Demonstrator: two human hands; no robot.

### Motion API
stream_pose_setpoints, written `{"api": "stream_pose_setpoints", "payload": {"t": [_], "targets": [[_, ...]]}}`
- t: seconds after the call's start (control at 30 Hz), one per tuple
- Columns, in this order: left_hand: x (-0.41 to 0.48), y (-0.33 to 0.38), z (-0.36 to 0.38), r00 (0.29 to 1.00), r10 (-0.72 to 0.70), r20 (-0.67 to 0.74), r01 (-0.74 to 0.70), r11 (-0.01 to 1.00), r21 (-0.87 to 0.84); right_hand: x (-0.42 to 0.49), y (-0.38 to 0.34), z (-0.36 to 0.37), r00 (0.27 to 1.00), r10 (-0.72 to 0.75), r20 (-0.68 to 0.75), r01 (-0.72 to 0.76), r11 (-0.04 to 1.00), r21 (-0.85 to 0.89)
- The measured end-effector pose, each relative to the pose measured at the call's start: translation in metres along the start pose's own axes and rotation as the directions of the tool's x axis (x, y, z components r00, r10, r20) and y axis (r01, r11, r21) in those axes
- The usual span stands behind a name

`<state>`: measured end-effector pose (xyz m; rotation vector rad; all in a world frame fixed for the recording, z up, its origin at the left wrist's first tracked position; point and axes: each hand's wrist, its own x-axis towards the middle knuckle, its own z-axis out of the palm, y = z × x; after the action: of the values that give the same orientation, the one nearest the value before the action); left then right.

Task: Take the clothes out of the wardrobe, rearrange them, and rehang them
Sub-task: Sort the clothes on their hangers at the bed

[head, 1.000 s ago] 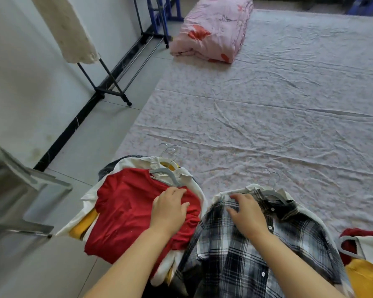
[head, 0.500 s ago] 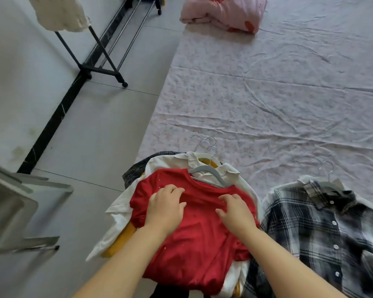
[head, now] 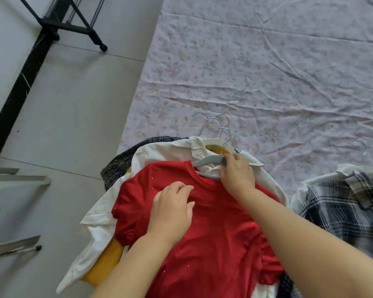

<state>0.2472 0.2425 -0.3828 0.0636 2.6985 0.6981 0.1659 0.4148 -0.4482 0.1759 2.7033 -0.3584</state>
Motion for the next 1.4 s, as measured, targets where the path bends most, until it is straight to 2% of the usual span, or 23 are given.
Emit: {"api": "stream_pose_setpoints", "payload": {"t": [0.13, 0.33, 0.47, 0.63, 0.77, 0.93, 1.17, 1.3, 1.4], "targets": [[0.000, -0.011, 0.016, 0.993, 0.046, -0.104, -0.043, 0.998, 0.038, 0.015, 0.003, 0.013, 0.998, 0.014, -0.069, -0.015, 1.000, -0.019], [-0.010, -0.003, -0.003, 0.994, 0.043, -0.102, -0.038, 0.998, 0.051, -0.019, 0.005, -0.015, 0.992, -0.021, -0.121, 0.052, 0.965, 0.257], [-0.017, 0.026, -0.040, 0.994, 0.048, -0.098, -0.045, 0.998, 0.038, -0.077, 0.004, -0.055, 0.978, -0.120, -0.173, 0.172, 0.928, 0.330], [-0.041, 0.072, -0.091, 0.963, 0.195, -0.188, -0.185, 0.980, 0.068, -0.149, -0.009, -0.124, 0.953, -0.125, -0.277, 0.247, 0.849, 0.467], [-0.074, 0.099, -0.114, 0.937, 0.294, -0.188, -0.291, 0.956, 0.044, -0.208, -0.016, -0.165, 0.923, -0.135, -0.359, 0.315, 0.802, 0.507], [-0.119, 0.128, -0.127, 0.848, 0.473, -0.237, -0.498, 0.865, -0.057, -0.282, -0.003, -0.194, 0.878, 0.030, -0.478, 0.262, 0.806, 0.531], [-0.194, 0.196, -0.117, 0.632, 0.710, -0.312, -0.735, 0.676, 0.052, -0.409, 0.040, -0.196, 0.751, 0.300, -0.588, 0.127, 0.809, 0.574], [-0.248, 0.248, -0.098, 0.562, 0.791, -0.240, -0.810, 0.586, 0.033, -0.487, 0.084, -0.192, 0.665, 0.404, -0.628, 0.030, 0.826, 0.563], [-0.286, 0.289, -0.077, 0.539, 0.823, -0.176, -0.835, 0.550, 0.014, -0.540, 0.122, -0.185, 0.590, 0.463, -0.662, -0.036, 0.833, 0.551]]}}
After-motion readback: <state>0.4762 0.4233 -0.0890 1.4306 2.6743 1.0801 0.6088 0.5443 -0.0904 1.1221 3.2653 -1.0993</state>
